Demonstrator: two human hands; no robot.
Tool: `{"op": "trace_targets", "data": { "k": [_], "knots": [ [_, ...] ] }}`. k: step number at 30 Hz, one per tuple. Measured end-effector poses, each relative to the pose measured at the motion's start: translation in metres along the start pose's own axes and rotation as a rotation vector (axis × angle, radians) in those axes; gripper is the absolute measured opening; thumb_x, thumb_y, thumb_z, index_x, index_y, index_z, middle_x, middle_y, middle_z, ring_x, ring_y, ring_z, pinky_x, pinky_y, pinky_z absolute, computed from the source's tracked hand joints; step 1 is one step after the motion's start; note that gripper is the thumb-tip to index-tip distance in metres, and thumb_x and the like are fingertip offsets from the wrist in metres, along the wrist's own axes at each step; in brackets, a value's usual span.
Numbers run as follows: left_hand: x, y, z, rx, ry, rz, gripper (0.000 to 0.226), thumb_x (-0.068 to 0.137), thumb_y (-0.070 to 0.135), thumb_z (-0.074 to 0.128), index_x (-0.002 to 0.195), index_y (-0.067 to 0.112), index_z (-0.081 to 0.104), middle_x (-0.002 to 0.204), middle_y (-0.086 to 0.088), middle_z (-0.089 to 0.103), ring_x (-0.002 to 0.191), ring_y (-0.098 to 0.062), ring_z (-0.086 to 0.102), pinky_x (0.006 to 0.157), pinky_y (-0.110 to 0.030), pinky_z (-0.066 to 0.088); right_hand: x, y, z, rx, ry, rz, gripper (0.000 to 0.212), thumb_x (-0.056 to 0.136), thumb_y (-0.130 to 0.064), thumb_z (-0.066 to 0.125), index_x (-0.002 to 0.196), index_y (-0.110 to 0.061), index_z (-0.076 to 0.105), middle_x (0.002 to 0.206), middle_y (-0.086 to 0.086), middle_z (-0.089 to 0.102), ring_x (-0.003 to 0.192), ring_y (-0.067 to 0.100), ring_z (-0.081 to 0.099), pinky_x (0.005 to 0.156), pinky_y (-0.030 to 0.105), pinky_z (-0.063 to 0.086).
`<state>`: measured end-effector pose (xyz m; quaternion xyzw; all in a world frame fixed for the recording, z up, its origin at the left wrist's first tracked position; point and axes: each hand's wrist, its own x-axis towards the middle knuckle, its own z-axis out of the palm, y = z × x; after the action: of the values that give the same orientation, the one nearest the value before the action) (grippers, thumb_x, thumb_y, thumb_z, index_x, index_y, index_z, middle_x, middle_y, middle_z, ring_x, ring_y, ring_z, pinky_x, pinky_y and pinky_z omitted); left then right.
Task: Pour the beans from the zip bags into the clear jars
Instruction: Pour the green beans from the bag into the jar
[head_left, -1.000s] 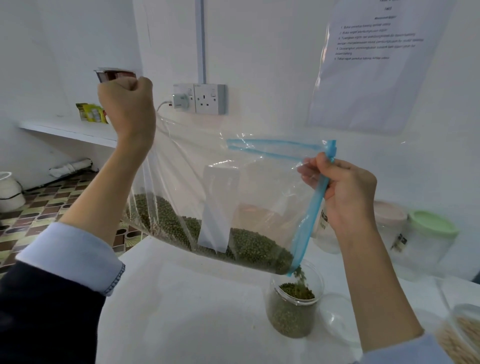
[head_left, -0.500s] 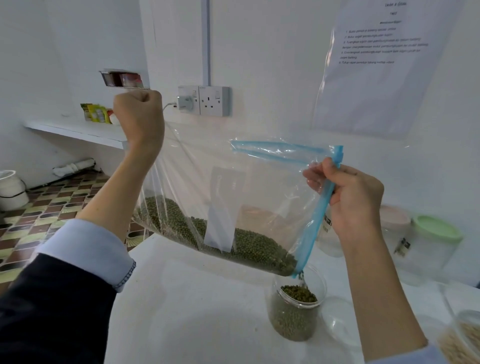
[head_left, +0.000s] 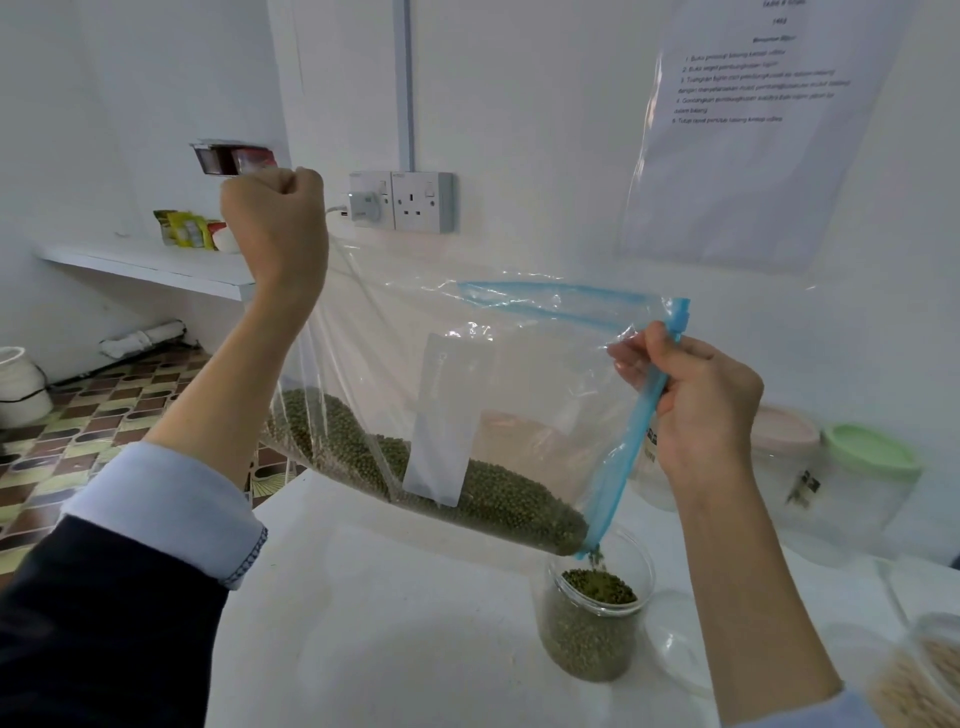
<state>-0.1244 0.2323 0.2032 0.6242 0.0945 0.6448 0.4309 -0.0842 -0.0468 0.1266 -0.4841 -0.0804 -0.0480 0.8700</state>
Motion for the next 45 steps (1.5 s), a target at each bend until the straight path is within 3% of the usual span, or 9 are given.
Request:
{"op": "trace_targets", "data": {
  "k": [4, 7, 11, 18, 21, 45],
  "knots": [
    [-0.002, 0.006, -0.001, 0.014, 0.032, 0.019, 0.042, 0.074, 0.000, 0.043, 0.046, 0.018, 0.017, 0.032, 0.009, 0.012, 0.048, -0.011, 0.008, 0.052, -0.013, 0.028, -0.001, -0.001, 0.004, 0.005, 0.001, -0.004, 0.010, 0.086, -0.005, 0.065, 0.077, 0.000, 0.067, 0.065, 0.006, 0.071, 0.060, 0.017, 0.069, 0.064, 0.023, 0.056],
    [-0.005, 0.011, -0.001, 0.015, 0.045, 0.046, 0.045, 0.078, 0.002, 0.046, 0.046, 0.018, 0.018, 0.032, 0.008, 0.013, 0.047, -0.010, 0.010, 0.065, -0.009, 0.042, 0.001, -0.002, 0.007, 0.001, -0.005, -0.010, 0.012, 0.086, -0.004, 0.065, 0.074, 0.000, 0.067, 0.063, 0.006, 0.070, 0.057, 0.016, 0.068, 0.063, 0.022, 0.056],
    [-0.010, 0.017, 0.004, 0.063, 0.017, 0.096, 0.046, 0.081, 0.003, 0.047, 0.047, 0.017, 0.020, 0.030, 0.006, 0.017, 0.039, -0.009, 0.012, 0.046, -0.004, 0.026, 0.000, 0.000, 0.010, -0.007, -0.019, 0.015, 0.012, 0.086, -0.004, 0.066, 0.074, 0.001, 0.066, 0.063, 0.007, 0.070, 0.056, 0.016, 0.068, 0.064, 0.023, 0.056],
    [-0.013, 0.024, 0.007, 0.040, 0.004, 0.108, 0.044, 0.080, 0.004, 0.047, 0.046, 0.018, 0.021, 0.031, 0.009, 0.016, 0.043, -0.006, 0.012, 0.046, -0.003, 0.023, -0.004, -0.001, 0.009, 0.011, 0.031, 0.002, 0.015, 0.086, -0.003, 0.065, 0.071, -0.002, 0.066, 0.059, 0.004, 0.069, 0.053, 0.013, 0.066, 0.065, 0.024, 0.058],
    [-0.015, 0.027, 0.010, 0.027, -0.015, 0.149, 0.045, 0.078, 0.003, 0.046, 0.046, 0.019, 0.019, 0.032, 0.007, 0.015, 0.041, -0.007, 0.012, 0.045, -0.004, 0.022, -0.003, -0.001, 0.007, -0.008, -0.032, 0.007, 0.015, 0.086, -0.003, 0.064, 0.072, 0.000, 0.066, 0.063, 0.007, 0.070, 0.056, 0.015, 0.067, 0.065, 0.024, 0.057],
    [-0.018, 0.036, 0.015, 0.026, -0.014, 0.198, 0.049, 0.081, 0.003, 0.047, 0.048, 0.021, 0.015, 0.031, 0.007, 0.015, 0.036, -0.008, 0.013, 0.045, -0.005, 0.020, 0.002, 0.001, -0.006, 0.049, -0.060, 0.041, 0.014, 0.086, -0.001, 0.062, 0.073, 0.001, 0.063, 0.064, 0.009, 0.069, 0.057, 0.018, 0.066, 0.066, 0.027, 0.057]
  ]
}}
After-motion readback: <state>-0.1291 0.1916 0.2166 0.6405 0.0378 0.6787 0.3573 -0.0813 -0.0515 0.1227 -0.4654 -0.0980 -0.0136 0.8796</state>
